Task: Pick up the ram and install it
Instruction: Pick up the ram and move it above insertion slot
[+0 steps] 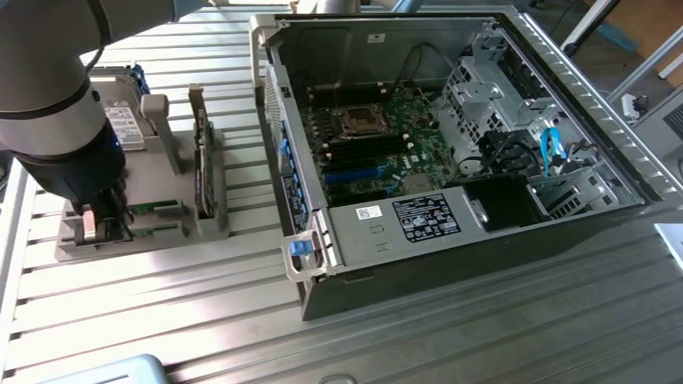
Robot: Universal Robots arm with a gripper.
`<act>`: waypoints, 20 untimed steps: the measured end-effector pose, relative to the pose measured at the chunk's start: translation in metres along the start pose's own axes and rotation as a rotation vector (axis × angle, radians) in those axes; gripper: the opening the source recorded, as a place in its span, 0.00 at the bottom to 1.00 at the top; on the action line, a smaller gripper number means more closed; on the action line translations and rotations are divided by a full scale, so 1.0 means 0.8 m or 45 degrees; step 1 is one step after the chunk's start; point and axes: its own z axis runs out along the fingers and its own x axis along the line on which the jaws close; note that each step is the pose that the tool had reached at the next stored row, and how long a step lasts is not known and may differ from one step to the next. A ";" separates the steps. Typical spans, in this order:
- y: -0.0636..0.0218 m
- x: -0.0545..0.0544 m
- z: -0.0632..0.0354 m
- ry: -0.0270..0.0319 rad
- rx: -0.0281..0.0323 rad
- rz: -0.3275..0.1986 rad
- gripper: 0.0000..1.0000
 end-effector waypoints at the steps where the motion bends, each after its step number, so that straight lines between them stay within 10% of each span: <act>1: 0.000 0.003 0.002 0.0016 -0.0001 0.000 0.30; 4: 0.000 0.008 0.009 -0.0006 -0.0006 0.000 0.30; 7: 0.000 0.008 0.012 -0.0252 -0.0004 -0.001 0.30; 17: 0.000 0.009 -0.001 -0.0262 0.0005 -0.001 0.30; 20: 0.000 0.008 0.002 -0.0460 0.0001 -0.003 0.30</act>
